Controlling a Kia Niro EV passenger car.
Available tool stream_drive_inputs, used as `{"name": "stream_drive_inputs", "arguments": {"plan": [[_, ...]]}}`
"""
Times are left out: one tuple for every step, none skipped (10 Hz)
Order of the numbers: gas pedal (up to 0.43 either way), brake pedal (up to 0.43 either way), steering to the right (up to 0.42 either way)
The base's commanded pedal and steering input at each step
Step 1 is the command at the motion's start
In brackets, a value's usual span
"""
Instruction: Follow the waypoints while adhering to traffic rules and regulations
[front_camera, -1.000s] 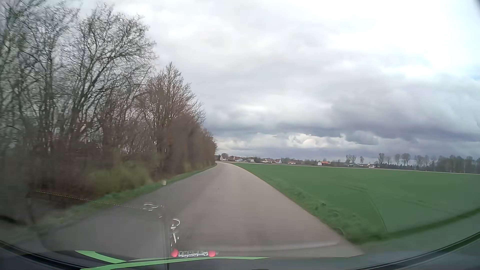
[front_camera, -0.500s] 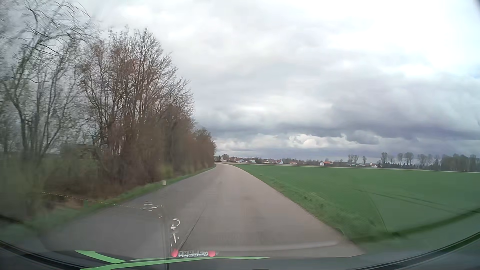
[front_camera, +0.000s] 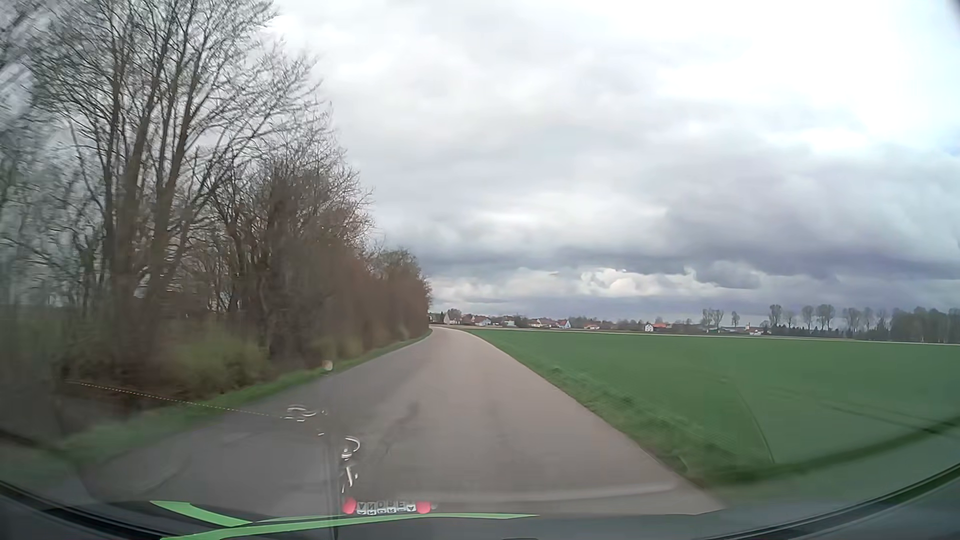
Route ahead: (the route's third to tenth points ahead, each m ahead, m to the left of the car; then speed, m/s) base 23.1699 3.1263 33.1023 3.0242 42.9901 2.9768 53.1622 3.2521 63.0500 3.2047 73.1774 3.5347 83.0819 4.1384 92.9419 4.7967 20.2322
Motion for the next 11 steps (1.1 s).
{"name": "stream_drive_inputs", "arguments": {"plan": [[0.24, 0.0, 0.0], [0.24, 0.0, 0.0], [0.24, 0.0, 0.0], [0.228, 0.0, 0.0], [0.228, 0.0, 0.0], [0.22, 0.0, 0.0], [0.22, 0.0, 0.0], [0.209, 0.0, 0.0], [0.197, 0.0, 0.0], [0.177, 0.0, 0.0], [0.177, 0.0, 0.0]]}}
